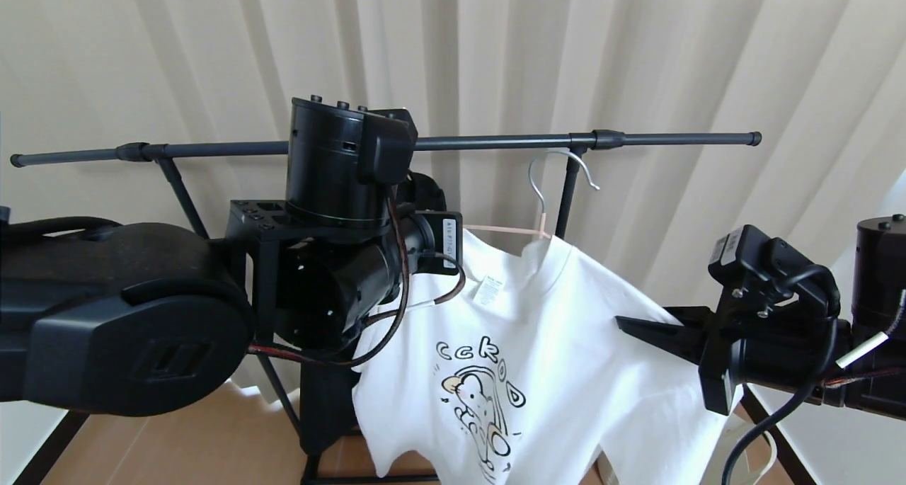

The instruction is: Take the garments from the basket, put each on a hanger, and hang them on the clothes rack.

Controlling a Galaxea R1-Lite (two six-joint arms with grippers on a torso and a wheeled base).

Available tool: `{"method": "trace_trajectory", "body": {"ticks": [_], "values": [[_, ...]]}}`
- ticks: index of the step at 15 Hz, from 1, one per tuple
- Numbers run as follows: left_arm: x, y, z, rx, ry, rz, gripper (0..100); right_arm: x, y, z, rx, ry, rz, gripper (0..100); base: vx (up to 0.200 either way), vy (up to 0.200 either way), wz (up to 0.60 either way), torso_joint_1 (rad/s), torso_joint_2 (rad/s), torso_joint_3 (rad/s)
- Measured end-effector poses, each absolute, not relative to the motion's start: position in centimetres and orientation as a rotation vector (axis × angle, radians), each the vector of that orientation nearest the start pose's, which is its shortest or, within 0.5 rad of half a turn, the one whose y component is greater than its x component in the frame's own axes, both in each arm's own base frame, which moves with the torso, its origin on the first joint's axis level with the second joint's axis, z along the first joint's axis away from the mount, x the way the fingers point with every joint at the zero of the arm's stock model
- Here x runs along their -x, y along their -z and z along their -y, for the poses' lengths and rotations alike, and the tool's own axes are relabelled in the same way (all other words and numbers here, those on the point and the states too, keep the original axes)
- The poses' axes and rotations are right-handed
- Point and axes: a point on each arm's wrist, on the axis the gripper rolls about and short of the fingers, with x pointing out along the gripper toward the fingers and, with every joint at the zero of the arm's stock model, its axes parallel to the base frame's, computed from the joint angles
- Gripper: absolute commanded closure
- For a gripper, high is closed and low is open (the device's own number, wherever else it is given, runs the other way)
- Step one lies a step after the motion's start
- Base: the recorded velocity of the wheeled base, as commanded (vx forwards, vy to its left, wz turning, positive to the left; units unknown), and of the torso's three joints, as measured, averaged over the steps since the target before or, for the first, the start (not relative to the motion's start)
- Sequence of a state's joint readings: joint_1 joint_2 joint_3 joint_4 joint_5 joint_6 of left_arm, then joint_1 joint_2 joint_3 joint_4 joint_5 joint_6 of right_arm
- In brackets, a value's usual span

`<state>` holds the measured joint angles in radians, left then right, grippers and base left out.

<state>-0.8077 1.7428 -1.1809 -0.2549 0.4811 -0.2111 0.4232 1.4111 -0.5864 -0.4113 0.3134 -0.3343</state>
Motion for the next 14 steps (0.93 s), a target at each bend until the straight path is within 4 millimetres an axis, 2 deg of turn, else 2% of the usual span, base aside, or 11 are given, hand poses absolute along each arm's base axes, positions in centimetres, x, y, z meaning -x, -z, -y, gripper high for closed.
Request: {"method": "trace_trajectory", "body": {"ticks": [8, 14], "values": [[-21.7, -25.4, 22.6, 0.079, 0.482, -0.271, 100, -20.2, -16.3, -10.0, 0.339, -0.801, -0.362, 100, 0.000, 0.000, 0.00, 0.000, 0.00, 0.000], [-20.6, -25.5, 21.9, 0.086, 0.540, -0.274, 100, -20.2, -16.1, -10.3, 0.334, -0.833, -0.368, 100, 0.000, 0.000, 0.00, 0.000, 0.00, 0.000]]}}
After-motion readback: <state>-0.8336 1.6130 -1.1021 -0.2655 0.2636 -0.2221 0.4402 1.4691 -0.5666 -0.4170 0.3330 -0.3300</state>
